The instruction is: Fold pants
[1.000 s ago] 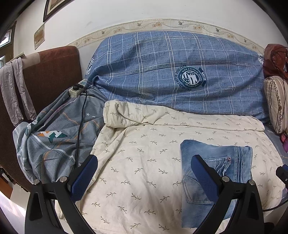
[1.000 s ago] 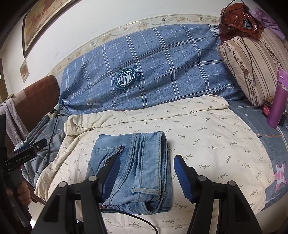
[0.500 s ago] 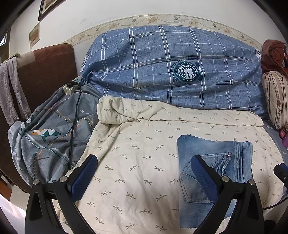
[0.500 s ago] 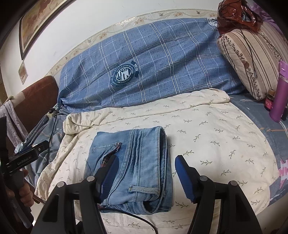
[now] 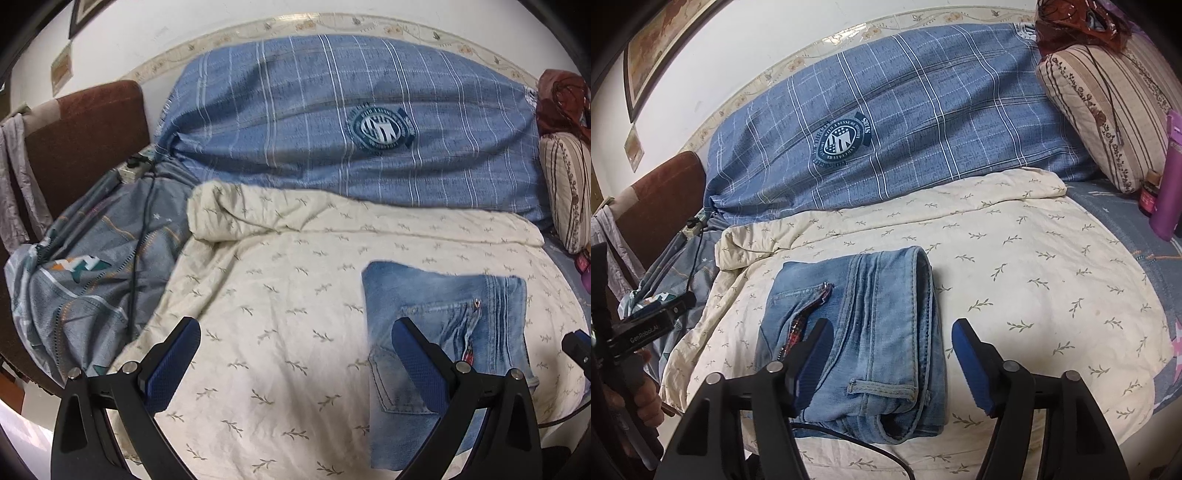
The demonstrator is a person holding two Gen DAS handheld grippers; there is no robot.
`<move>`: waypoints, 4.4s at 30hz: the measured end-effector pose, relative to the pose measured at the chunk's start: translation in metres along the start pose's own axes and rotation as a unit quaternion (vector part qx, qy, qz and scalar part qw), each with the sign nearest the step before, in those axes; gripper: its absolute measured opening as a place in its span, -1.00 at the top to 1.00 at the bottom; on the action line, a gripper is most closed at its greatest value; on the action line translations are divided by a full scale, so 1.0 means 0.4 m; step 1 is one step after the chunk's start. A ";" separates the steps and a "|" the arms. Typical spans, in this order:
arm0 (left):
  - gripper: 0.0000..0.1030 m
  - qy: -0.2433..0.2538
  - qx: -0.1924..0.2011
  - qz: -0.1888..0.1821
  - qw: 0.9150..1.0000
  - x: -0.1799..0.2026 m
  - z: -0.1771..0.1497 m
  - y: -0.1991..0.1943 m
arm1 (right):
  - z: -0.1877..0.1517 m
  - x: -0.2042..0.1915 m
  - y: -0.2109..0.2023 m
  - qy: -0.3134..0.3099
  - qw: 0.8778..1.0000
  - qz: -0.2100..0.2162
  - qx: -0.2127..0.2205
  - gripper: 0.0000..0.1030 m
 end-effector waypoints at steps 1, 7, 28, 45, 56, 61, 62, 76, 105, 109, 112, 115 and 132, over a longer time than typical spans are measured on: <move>-1.00 0.003 -0.009 -0.007 1.000 0.005 -0.005 0.011 | -0.001 0.002 0.002 0.002 1.000 0.000 -0.001 -0.43; -1.00 0.010 -0.053 -0.027 0.998 0.032 -0.044 0.076 | -0.020 0.044 0.048 0.023 0.999 0.005 -0.032 -0.51; -1.00 0.030 -0.085 -0.125 0.988 0.142 -0.073 0.142 | -0.037 0.176 0.175 0.160 0.978 0.107 -0.083 -0.51; -1.00 0.029 -0.072 -0.111 0.991 0.137 -0.058 0.139 | -0.038 0.145 0.195 0.131 0.982 0.100 -0.095 -0.51; -1.00 0.031 -0.072 -0.114 0.990 0.142 -0.053 0.139 | -0.039 0.149 0.196 0.133 0.981 0.099 -0.099 -0.51; -1.00 0.031 -0.070 -0.116 0.990 0.143 -0.050 0.138 | -0.039 0.149 0.198 0.134 0.981 0.099 -0.100 -0.51; -1.00 0.031 -0.070 -0.116 0.990 0.144 -0.049 0.137 | -0.039 0.149 0.198 0.134 0.981 0.099 -0.100 -0.51; -1.00 0.031 -0.070 -0.119 0.990 0.147 -0.046 0.137 | -0.040 0.148 0.202 0.133 0.981 0.097 -0.104 -0.51; -1.00 0.038 -0.076 -0.130 0.988 0.157 -0.053 0.173 | -0.035 0.138 0.245 0.126 0.981 0.089 -0.122 -0.53; -1.00 0.038 -0.078 -0.132 0.987 0.161 -0.054 0.183 | -0.031 0.150 0.264 0.131 0.979 0.091 -0.127 -0.54; -1.00 0.039 -0.079 -0.133 0.987 0.163 -0.056 0.189 | -0.028 0.145 0.269 0.122 0.981 0.088 -0.126 -0.54; -1.00 0.039 -0.080 -0.133 0.987 0.165 -0.057 0.195 | -0.027 0.142 0.269 0.117 0.981 0.087 -0.124 -0.54; -1.00 0.032 -0.085 -0.144 0.985 0.164 -0.060 0.222 | -0.024 0.130 0.279 0.106 0.982 0.094 -0.122 -0.54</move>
Point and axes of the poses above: each gripper's, at about its wrist camera, not at the fingertips, and y roughly the way its jaws point, x to its right, z to its top, the point moved 2 cm from there along y, roughly the way its jaws point, and after that the axes turned 8 degrees about z, right-handed, at the moved point
